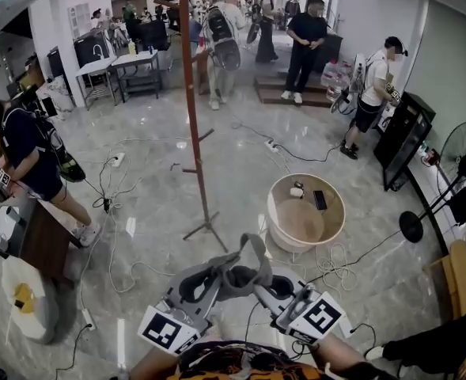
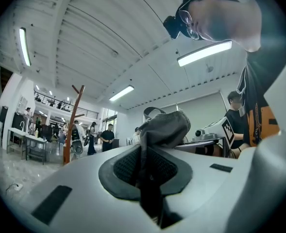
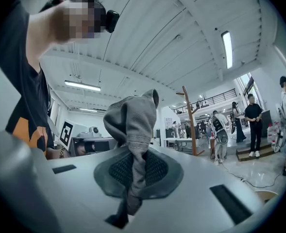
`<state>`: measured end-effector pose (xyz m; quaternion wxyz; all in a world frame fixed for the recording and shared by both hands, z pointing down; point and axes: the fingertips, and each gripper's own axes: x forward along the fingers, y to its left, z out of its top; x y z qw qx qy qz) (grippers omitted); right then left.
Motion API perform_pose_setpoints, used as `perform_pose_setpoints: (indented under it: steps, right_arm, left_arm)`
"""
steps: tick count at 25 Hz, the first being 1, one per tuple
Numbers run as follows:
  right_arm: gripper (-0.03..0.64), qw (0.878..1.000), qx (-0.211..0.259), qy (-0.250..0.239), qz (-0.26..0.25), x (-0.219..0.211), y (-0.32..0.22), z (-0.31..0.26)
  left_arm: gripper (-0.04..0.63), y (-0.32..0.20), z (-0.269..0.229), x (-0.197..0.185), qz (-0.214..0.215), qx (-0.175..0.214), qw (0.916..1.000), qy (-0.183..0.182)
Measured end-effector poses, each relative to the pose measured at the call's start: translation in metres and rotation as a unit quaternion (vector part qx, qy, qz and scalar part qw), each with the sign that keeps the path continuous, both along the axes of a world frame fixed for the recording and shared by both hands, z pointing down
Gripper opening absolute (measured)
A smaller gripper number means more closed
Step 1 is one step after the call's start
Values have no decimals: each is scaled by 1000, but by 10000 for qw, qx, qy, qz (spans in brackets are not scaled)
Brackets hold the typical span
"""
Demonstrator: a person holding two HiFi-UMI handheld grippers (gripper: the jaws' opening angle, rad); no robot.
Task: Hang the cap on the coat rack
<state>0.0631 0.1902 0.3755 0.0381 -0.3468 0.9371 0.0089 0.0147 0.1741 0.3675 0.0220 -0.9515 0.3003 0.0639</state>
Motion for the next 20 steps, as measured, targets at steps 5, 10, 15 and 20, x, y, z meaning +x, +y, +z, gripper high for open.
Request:
perform_pose_setpoints:
  steps: [5,10,15,20]
  right_arm:
    - [17,9999,20,53,86,-42,-56,-9]
    - [17,9999,-35,66,119,-76,-107,-5]
    - [17,9998,-139,41,123,-88,-145,-5]
    - [17,9999,-123,16,117,-88,-178,-2]
  left_arm:
    - [48,-56,-7,-36,147,47,9999,38]
    - [48,-111,-2,-68,250,42,9997,-21]
    - [48,-151,-6,-78,288,-27,9995,96]
    - [48,-185,0,-79,289,-64,9996,22]
